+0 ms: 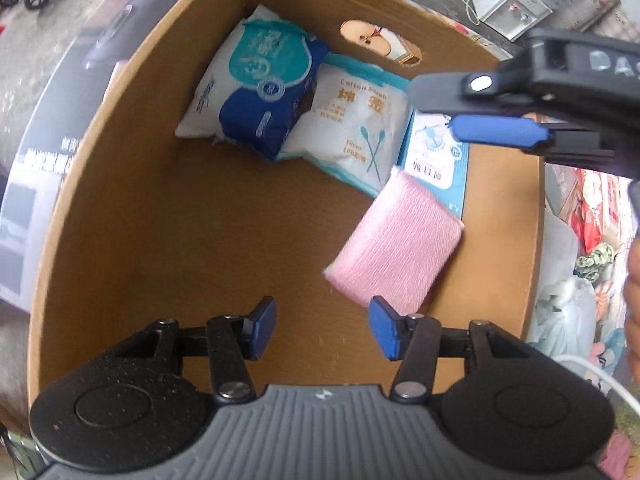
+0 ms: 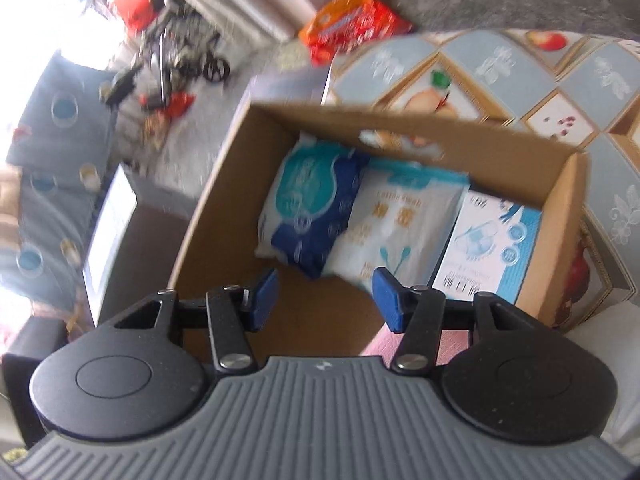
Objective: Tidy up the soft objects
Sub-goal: 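Carry the pink sponge to the cardboard box with the right tool, then lower the pink sponge into the box and open the right tool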
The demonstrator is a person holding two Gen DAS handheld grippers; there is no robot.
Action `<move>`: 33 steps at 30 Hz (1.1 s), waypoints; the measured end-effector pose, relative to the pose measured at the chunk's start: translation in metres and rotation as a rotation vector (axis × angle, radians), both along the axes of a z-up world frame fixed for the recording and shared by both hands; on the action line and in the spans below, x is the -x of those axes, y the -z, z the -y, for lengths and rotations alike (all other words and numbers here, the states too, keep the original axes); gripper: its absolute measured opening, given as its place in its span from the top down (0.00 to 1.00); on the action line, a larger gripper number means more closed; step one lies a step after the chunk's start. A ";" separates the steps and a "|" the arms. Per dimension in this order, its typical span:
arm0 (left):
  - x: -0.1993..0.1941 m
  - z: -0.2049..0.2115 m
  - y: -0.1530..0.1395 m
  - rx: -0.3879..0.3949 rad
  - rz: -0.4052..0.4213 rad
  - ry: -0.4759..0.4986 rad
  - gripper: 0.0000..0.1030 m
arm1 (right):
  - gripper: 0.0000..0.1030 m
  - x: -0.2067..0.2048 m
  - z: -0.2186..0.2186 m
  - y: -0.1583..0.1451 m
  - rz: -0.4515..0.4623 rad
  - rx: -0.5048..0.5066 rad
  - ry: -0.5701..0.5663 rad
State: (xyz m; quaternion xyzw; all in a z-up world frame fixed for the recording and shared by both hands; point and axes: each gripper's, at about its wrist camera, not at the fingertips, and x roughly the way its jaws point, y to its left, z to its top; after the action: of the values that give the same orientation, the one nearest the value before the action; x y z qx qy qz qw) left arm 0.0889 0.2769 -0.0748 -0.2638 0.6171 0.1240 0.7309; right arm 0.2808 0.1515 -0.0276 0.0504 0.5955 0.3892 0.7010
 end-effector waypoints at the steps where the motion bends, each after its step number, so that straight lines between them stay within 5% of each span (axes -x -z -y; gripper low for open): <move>1: -0.003 -0.001 -0.001 0.000 0.014 0.006 0.49 | 0.50 -0.003 0.006 -0.004 0.002 -0.021 0.030; 13: -0.062 0.001 0.028 -0.016 0.046 0.029 0.59 | 0.50 -0.002 0.087 -0.013 -0.038 -0.121 0.302; 16: -0.073 0.003 0.046 0.044 0.012 0.057 0.61 | 0.49 0.000 0.100 -0.003 -0.072 -0.120 0.352; 23: -0.074 0.025 0.057 0.084 -0.028 0.159 0.64 | 0.49 0.007 0.118 0.008 -0.085 -0.127 0.408; 33: -0.071 0.032 0.060 0.105 -0.006 0.130 0.60 | 0.48 0.017 0.139 0.006 -0.066 -0.122 0.435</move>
State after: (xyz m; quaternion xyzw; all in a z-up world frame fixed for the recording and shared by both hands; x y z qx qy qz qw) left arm 0.1604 0.2450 -0.1350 -0.2608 0.6407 0.0443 0.7208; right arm 0.2635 0.0126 -0.0337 0.2327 0.5686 0.2625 0.7440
